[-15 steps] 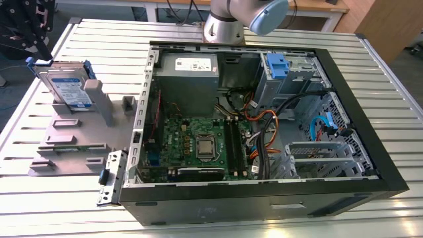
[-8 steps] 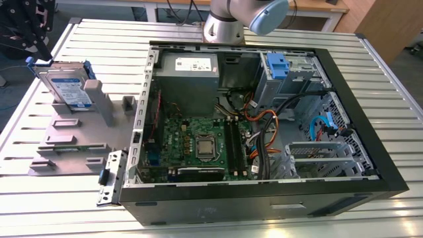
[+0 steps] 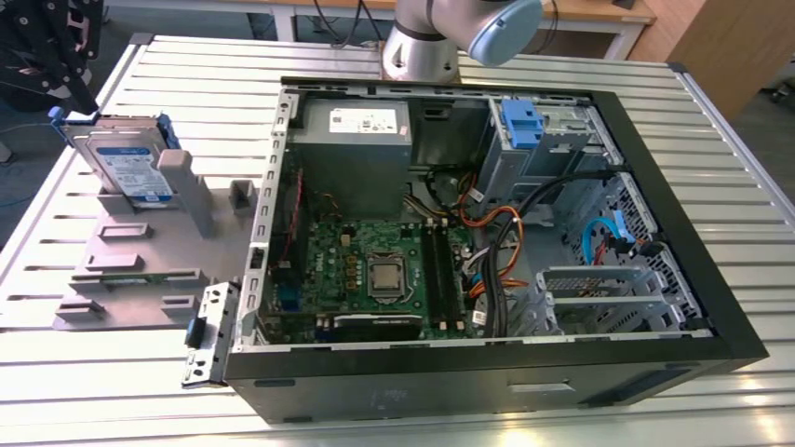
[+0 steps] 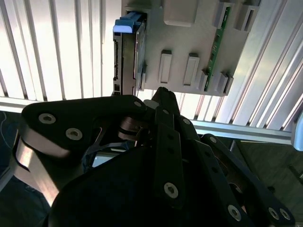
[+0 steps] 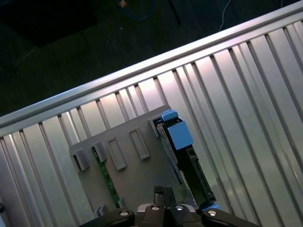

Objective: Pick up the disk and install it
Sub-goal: 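Pick up the disk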

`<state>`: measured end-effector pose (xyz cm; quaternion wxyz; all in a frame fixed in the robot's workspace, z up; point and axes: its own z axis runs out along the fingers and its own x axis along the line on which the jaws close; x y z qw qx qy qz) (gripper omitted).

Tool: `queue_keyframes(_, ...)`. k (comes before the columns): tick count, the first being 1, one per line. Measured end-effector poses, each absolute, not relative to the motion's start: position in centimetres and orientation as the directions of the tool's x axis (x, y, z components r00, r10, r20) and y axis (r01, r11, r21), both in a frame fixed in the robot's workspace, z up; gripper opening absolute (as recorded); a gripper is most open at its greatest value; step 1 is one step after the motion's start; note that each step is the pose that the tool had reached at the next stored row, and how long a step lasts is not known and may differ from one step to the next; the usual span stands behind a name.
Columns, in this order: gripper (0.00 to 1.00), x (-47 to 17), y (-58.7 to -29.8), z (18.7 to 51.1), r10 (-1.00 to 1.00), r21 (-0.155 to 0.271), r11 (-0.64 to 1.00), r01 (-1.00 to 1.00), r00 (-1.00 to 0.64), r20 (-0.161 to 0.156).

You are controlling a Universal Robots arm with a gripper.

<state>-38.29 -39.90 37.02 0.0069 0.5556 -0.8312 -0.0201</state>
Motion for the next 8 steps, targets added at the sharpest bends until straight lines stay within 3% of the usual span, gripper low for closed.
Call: queue_keyframes(8,0.11,-38.28,-39.89,37.02,-0.926,0.041,0.376,-0.926,-0.376,-0.011)
